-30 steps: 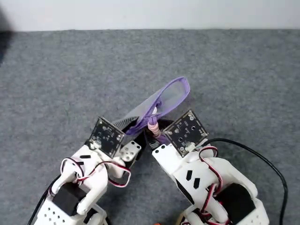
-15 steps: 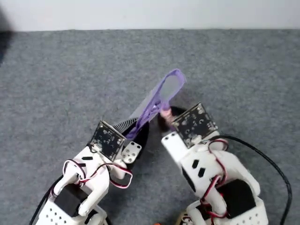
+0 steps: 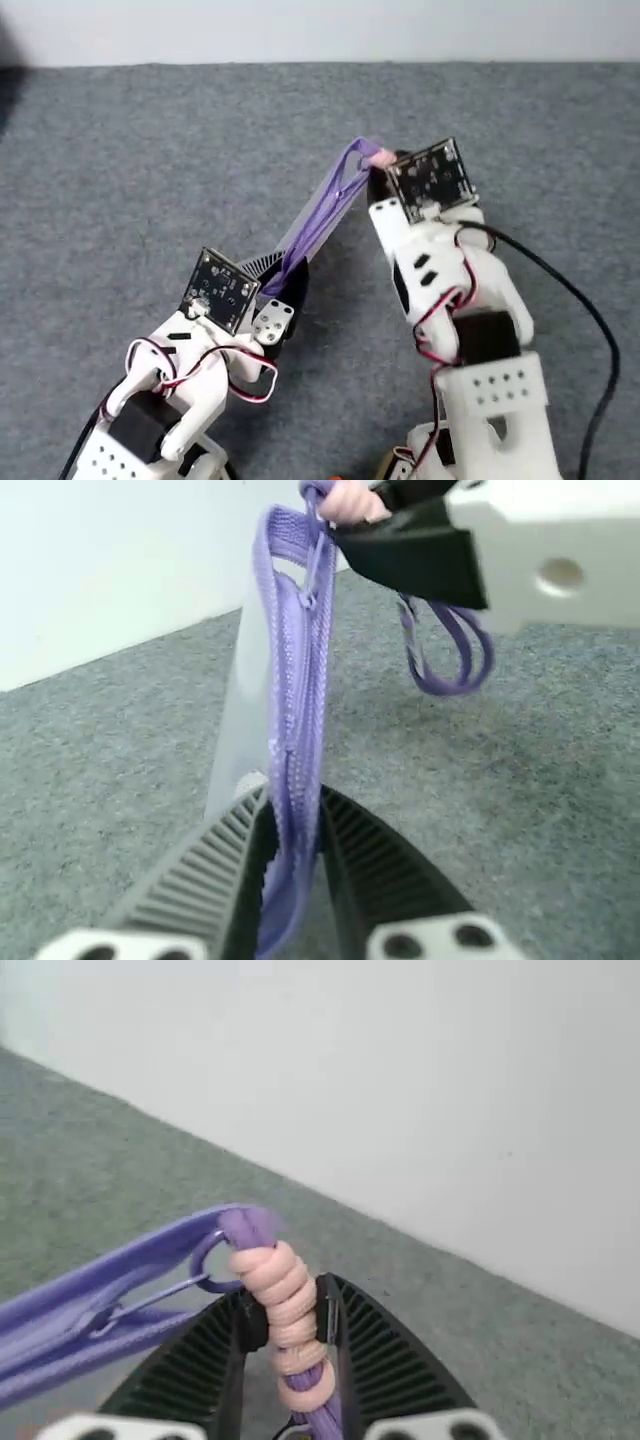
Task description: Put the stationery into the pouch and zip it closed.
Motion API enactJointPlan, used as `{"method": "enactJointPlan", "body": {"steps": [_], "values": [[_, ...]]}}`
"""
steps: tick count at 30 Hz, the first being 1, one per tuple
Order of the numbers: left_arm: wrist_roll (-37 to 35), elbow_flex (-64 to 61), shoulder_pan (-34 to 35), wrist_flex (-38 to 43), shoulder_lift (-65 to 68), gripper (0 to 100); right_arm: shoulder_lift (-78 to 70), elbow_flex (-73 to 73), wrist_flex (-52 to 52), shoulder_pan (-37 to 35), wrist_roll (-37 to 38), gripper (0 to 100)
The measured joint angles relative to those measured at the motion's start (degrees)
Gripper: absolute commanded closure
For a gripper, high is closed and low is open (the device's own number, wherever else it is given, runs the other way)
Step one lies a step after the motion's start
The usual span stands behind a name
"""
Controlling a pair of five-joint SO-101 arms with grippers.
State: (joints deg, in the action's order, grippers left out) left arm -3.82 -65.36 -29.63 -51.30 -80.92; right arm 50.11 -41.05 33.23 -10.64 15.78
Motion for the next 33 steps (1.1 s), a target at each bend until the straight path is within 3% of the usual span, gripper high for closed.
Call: {"method": "enactJointPlan", "body": {"steps": [7,11,17,22,29,33], "values": [[0.0,0.0,0.09,0.0,0.0,99,-10.11,0.09,-12.48,5.19,2.37,99.1],[-0.18,-0.18,0.35,-2.11,-0.09,99,-16.88,-0.18,-19.25,12.66,2.29,99.1],[-0.44,-0.09,0.35,-2.29,-0.26,99,-20.75,-0.09,-22.59,15.47,2.55,99.1],[-0.44,-0.09,0.35,-2.29,-0.26,98,-20.22,-0.09,-22.33,14.24,2.55,99.1],[-4.66,2.46,0.35,-2.29,-0.18,76,-6.95,-0.09,-9.32,4.57,2.55,99.1],[-9.05,7.03,0.35,-2.29,-0.26,75,1.67,-0.09,-3.69,-2.02,3.08,99.1]]}}
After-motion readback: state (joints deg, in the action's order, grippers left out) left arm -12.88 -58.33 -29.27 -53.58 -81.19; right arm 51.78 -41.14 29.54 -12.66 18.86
